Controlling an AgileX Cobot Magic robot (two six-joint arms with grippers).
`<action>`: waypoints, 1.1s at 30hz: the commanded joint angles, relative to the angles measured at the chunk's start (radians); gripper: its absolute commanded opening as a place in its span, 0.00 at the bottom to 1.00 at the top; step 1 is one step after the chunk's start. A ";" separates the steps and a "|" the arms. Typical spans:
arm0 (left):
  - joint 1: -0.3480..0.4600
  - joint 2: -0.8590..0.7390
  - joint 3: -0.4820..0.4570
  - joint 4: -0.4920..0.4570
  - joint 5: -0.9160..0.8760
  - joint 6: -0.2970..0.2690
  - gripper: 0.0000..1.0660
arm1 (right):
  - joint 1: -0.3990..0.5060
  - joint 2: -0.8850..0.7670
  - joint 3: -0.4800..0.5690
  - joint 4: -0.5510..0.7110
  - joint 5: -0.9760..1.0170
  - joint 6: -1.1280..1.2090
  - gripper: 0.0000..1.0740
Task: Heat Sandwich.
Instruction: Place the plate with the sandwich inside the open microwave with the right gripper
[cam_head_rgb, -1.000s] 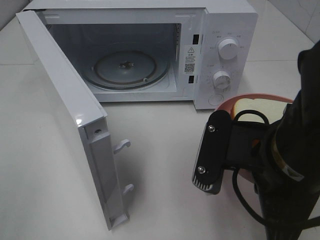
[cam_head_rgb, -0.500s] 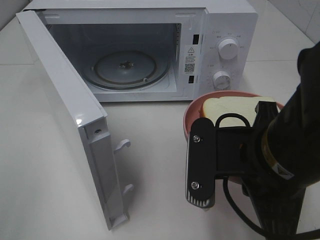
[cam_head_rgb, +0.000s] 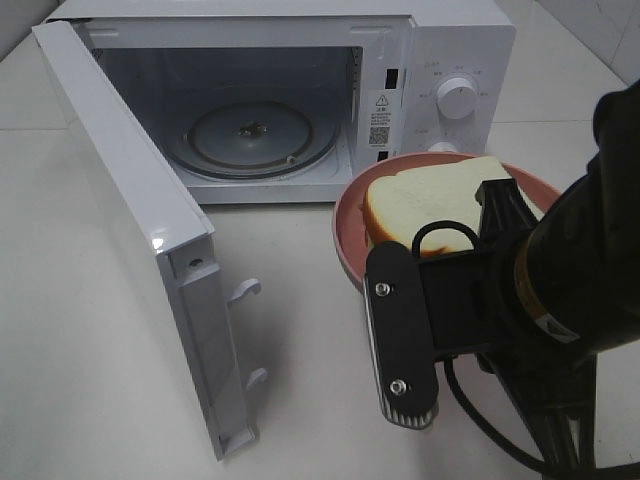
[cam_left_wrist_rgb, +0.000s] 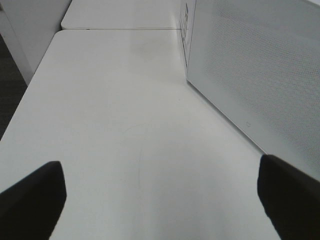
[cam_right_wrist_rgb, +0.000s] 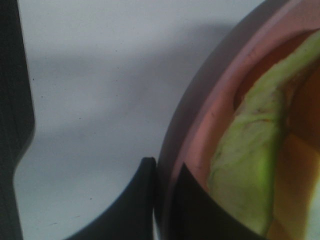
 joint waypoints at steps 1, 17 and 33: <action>-0.004 -0.026 0.003 -0.001 -0.006 0.000 0.92 | 0.001 -0.005 0.002 -0.036 -0.020 -0.076 0.00; -0.004 -0.026 0.003 -0.001 -0.006 0.000 0.92 | -0.191 -0.002 0.000 0.055 -0.257 -0.498 0.00; -0.004 -0.026 0.003 -0.001 -0.006 0.000 0.92 | -0.356 -0.002 0.000 0.291 -0.363 -1.030 0.00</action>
